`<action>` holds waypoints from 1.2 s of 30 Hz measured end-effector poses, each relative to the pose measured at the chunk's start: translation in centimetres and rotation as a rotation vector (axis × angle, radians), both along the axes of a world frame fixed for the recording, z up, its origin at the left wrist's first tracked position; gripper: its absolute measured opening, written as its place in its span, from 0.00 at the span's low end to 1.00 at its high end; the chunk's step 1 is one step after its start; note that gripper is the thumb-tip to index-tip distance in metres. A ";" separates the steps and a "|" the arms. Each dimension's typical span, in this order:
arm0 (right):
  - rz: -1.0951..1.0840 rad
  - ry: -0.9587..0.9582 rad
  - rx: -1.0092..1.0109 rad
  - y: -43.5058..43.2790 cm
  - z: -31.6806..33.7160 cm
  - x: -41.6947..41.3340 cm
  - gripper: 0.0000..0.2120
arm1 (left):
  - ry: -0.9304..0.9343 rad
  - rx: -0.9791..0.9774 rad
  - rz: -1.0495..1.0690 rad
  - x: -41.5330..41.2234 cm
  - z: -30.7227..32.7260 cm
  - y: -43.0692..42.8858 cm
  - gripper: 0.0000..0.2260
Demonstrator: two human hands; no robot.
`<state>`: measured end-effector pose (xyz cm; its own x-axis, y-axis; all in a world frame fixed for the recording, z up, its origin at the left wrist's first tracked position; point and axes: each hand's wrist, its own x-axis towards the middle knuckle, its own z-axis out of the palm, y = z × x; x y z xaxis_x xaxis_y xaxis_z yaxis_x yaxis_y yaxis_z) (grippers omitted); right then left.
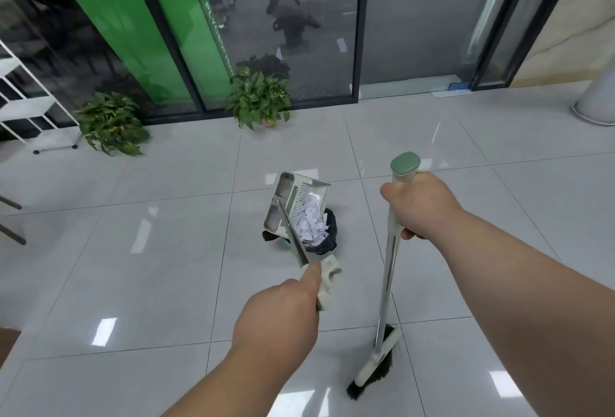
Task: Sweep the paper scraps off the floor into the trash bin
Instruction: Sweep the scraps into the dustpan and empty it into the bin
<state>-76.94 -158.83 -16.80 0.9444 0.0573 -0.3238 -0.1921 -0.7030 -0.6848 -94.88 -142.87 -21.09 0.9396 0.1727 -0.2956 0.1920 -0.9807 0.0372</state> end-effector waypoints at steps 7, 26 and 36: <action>0.001 -0.007 0.010 -0.6 -0.3 -0.8 0.07 | 0.029 0.022 -0.084 -1.4 -1.7 -0.3 0.34; -0.051 0.037 0.060 -3.7 0.2 -3.2 0.07 | -0.011 0.190 -0.192 -3.8 1.5 1.4 0.30; -0.043 0.050 0.080 -5.2 0.4 -5.2 0.07 | -0.067 0.197 -0.182 -4.3 4.2 1.9 0.24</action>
<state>-82.19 -163.98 -16.37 0.9294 0.0448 -0.3663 -0.2561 -0.6366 -0.7274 -99.17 -140.95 -16.88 0.9768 0.0471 -0.2091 0.0153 -0.9884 -0.1511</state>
